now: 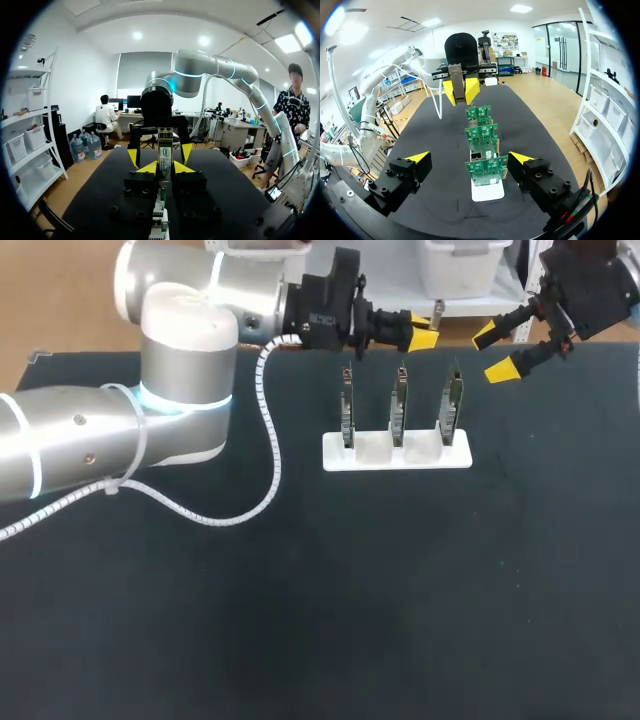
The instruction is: Pick up the optical module with the left hand, and insert it into the network port with the right hand.
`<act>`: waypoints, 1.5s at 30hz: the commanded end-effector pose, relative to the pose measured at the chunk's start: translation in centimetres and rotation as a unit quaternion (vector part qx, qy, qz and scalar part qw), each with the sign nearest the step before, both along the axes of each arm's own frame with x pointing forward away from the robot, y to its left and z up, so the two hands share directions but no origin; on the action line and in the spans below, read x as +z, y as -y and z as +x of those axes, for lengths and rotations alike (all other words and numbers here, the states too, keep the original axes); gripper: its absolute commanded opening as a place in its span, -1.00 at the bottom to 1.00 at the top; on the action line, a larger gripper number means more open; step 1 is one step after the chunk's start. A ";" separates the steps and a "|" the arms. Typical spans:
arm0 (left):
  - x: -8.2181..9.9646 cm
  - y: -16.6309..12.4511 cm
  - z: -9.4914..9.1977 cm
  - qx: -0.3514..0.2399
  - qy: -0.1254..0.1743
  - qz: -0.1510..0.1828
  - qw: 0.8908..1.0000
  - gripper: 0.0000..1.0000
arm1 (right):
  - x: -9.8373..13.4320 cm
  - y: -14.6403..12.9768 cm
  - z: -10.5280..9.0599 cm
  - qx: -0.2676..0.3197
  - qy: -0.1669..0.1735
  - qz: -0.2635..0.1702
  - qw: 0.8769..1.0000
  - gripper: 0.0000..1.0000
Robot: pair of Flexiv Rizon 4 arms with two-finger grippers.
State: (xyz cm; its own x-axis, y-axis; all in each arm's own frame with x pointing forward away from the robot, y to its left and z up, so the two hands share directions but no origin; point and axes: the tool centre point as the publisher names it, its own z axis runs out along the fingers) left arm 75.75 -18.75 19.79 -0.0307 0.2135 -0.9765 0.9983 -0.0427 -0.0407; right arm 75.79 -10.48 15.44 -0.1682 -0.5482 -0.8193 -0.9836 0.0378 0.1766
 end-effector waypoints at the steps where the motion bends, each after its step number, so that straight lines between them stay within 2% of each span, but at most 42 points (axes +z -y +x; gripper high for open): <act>1: 0.5 1.0 0.4 -0.005 0.000 0.013 1.000 -1.00 | 0.0 0.0 0.0 -0.001 0.000 0.000 1.000 1.00; 11: -0.4 2.2 1.0 -0.007 -0.012 0.011 1.000 -1.00 | 0.0 0.0 0.0 -0.001 0.000 0.000 1.000 1.00; 22: -2.0 2.9 1.2 -0.005 -0.025 0.034 0.999 -1.00 | 0.0 0.0 0.0 -0.001 0.000 0.000 1.000 1.00; 33: -2.7 3.3 1.1 -0.011 -0.026 0.054 0.998 -1.00 | 0.0 0.0 0.0 -0.001 0.000 0.000 1.000 1.00; 38: -3.0 3.8 1.1 -0.020 -0.039 0.048 0.998 -1.00 | 0.0 0.0 0.0 -0.001 0.000 0.000 1.000 1.00; 45: -3.0 4.7 1.0 -0.025 -0.037 0.050 0.998 -1.00 | 0.0 0.0 0.0 -0.001 0.000 0.000 1.000 1.00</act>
